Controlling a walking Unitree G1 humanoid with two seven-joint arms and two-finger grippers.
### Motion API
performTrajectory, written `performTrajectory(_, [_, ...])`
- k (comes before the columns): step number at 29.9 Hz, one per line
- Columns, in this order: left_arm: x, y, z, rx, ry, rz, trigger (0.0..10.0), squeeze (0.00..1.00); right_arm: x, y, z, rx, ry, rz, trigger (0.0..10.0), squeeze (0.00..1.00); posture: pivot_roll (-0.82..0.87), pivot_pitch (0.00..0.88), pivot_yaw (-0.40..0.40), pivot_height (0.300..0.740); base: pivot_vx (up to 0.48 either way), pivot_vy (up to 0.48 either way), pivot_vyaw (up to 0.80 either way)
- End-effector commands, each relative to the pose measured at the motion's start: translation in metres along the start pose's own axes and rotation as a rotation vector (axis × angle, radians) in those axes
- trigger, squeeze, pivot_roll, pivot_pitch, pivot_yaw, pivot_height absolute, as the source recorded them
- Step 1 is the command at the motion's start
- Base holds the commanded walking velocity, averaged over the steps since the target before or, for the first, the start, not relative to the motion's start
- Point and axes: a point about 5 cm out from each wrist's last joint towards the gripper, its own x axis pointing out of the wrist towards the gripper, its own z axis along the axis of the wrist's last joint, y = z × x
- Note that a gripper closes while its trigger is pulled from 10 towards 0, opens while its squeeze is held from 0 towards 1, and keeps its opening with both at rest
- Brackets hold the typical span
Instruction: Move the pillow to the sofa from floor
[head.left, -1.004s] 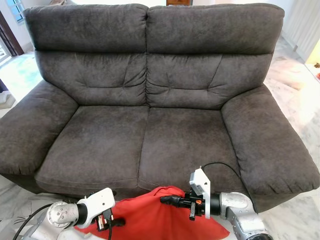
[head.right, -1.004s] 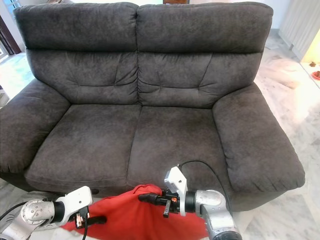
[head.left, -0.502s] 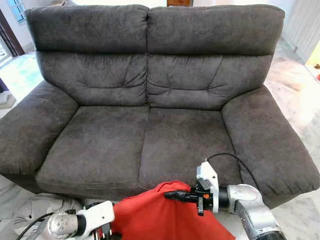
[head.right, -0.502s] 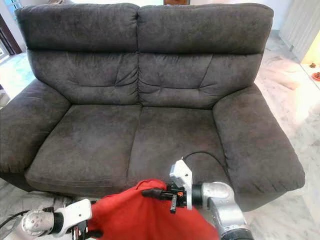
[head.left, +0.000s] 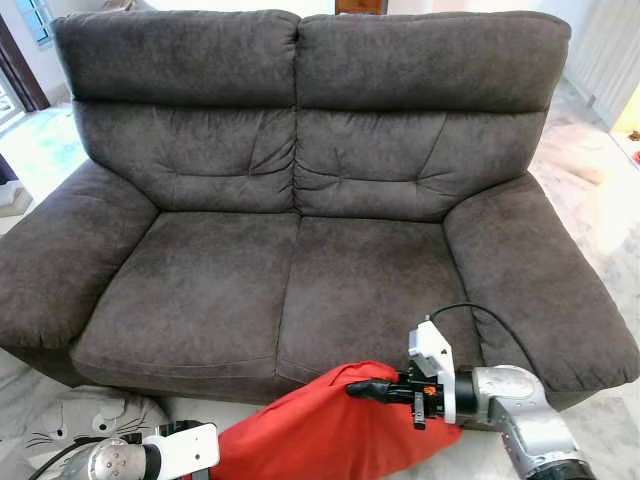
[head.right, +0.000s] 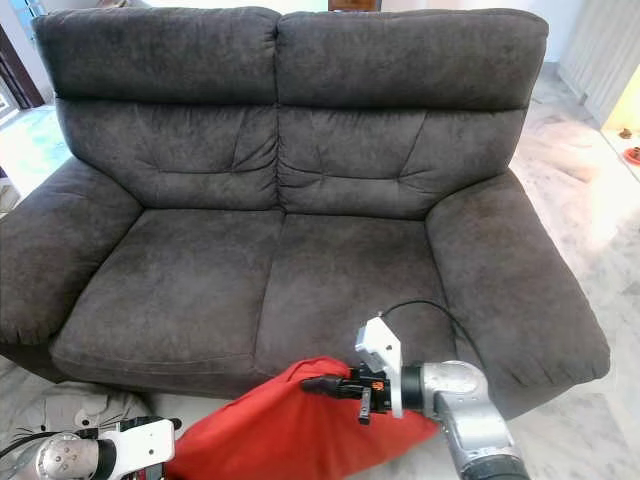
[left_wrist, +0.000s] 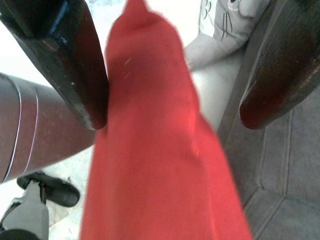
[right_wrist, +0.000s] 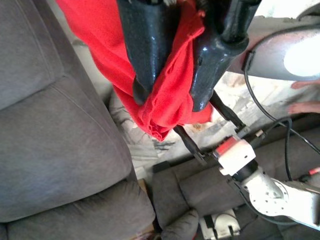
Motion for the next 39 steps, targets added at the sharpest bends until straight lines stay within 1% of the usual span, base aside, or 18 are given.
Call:
performTrajectory(1, [-0.003,-0.003,-0.007,0.017,0.034,-0.016,10.0,0.00,0.002,-0.001,0.033,-0.114,-0.097,0.040,10.0,0.00,0.10,0.118,0.027,0.740,0.000,0.000,0.00])
performTrajectory(6, [-0.001,-0.005,-0.008,0.018,0.040,-0.011,10.0,0.00,0.002,-0.002,0.035,-0.116,-0.100,0.038,10.0,0.00,0.10,0.117,0.028,0.740,0.000,0.000,0.00])
performTrajectory(11, [0.005,-0.012,-0.008,0.009,0.035,-0.018,10.0,0.00,0.001,-0.001,0.037,-0.122,-0.106,0.039,10.0,0.00,0.10,0.116,0.028,0.740,0.000,0.000,0.00])
performTrajectory(18, [0.010,-0.012,-0.006,-0.006,0.032,-0.009,10.0,0.00,0.002,-0.001,0.036,-0.115,-0.114,0.034,10.0,0.00,0.10,0.116,0.027,0.740,0.000,0.000,0.00])
performTrajectory(19, [0.011,-0.012,-0.005,-0.007,0.031,-0.010,9.2,0.00,0.002,-0.001,0.035,-0.115,-0.115,0.034,10.0,0.00,0.10,0.116,0.027,0.740,0.000,0.000,0.00])
performTrajectory(20, [0.012,-0.013,-0.005,-0.009,0.029,-0.014,6.9,0.00,0.003,-0.001,0.035,-0.114,-0.115,0.035,10.0,0.00,0.10,0.116,0.027,0.740,0.000,0.000,0.00])
performTrajectory(21, [0.012,-0.013,-0.005,-0.011,0.028,-0.015,2.4,0.00,0.003,-0.001,0.035,-0.114,-0.114,0.036,10.0,0.00,0.09,0.117,0.026,0.740,0.000,0.000,0.00])
performTrajectory(22, [0.012,-0.013,-0.004,-0.012,0.027,-0.016,0.0,0.00,0.002,-0.001,0.035,-0.113,-0.114,0.036,10.0,0.00,0.09,0.117,0.026,0.740,0.000,0.000,0.00])
performTrajectory(27, [0.013,-0.012,-0.004,-0.004,0.025,-0.015,0.0,0.00,0.000,-0.002,0.035,-0.115,-0.112,0.029,10.0,0.00,0.09,0.117,0.026,0.740,0.000,0.000,0.00])
performTrajectory(34, [0.013,-0.012,-0.005,-0.013,0.026,-0.009,0.0,0.00,0.001,-0.002,0.036,-0.116,-0.115,0.025,10.0,0.00,0.09,0.118,0.027,0.740,0.000,0.000,0.00])
performTrajectory(39, [0.014,-0.016,-0.006,-0.006,0.029,-0.018,0.0,0.00,0.003,0.000,0.033,-0.110,-0.109,0.037,10.0,0.00,0.09,0.118,0.026,0.740,0.000,0.000,0.00])
